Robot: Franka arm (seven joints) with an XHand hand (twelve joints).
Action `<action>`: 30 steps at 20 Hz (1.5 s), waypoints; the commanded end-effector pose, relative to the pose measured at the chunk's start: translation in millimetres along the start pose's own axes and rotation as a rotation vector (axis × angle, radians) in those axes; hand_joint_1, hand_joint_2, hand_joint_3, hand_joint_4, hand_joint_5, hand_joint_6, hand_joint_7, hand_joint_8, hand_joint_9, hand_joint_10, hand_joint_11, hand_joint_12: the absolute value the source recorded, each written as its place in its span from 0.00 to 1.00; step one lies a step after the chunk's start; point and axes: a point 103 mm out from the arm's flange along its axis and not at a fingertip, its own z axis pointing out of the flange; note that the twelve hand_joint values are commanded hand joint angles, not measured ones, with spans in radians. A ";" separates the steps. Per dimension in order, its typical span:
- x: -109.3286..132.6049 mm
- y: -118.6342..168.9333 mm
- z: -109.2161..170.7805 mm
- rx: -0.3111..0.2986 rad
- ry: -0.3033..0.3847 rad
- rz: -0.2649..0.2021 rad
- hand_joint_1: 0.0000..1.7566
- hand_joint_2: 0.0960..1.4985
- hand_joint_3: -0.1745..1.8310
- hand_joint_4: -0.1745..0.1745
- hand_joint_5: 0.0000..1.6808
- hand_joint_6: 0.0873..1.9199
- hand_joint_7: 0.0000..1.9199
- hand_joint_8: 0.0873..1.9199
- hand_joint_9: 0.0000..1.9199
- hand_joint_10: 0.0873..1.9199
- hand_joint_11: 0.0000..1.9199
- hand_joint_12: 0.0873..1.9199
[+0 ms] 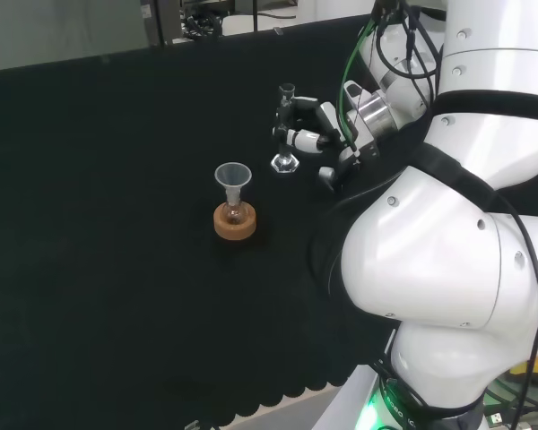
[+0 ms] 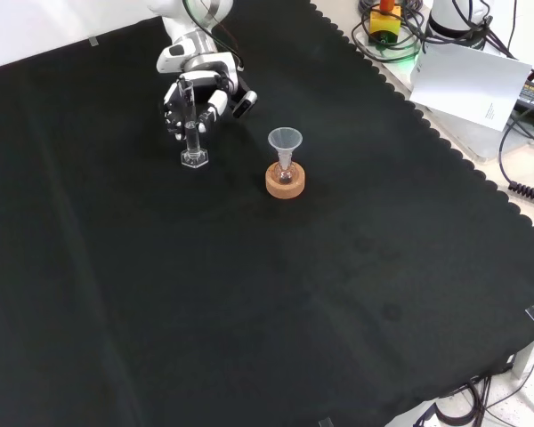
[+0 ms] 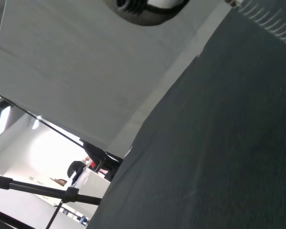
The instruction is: Pick up the graduated cylinder.
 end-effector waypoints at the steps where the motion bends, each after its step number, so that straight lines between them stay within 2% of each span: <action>1: 4.9 2.3 -11.1 0.043 -0.076 -0.013 0.62 0.78 0.09 0.47 0.49 0.45 0.52 0.24 0.66 0.00 0.56 0.45; 2: 5.9 2.9 -14.5 0.055 -0.091 -0.016 0.63 0.78 0.09 0.50 0.50 0.37 0.51 0.23 0.66 0.00 0.56 0.44; 5: 10.7 5.3 -24.4 0.108 -0.154 -0.021 0.61 0.78 0.09 0.32 0.49 0.57 0.52 0.24 0.67 0.00 0.57 0.44; 8: 16.0 6.8 -35.7 0.178 -0.219 -0.016 0.61 0.79 0.09 0.27 0.49 0.62 0.52 0.25 0.67 0.00 0.58 0.44; 14: 27.1 0.3 -56.5 0.223 -0.299 0.013 0.62 0.78 0.09 0.21 0.50 0.61 0.53 0.25 0.69 0.00 0.61 0.43; 21: 52.0 -10.0 -72.3 0.288 -0.369 0.025 0.62 0.78 0.09 0.20 0.51 0.60 0.54 0.25 0.70 0.00 0.63 0.41; 30: 88.8 -44.3 -82.8 0.411 -0.473 0.048 0.62 0.77 0.09 0.20 0.51 0.59 0.56 0.25 0.71 0.00 0.64 0.40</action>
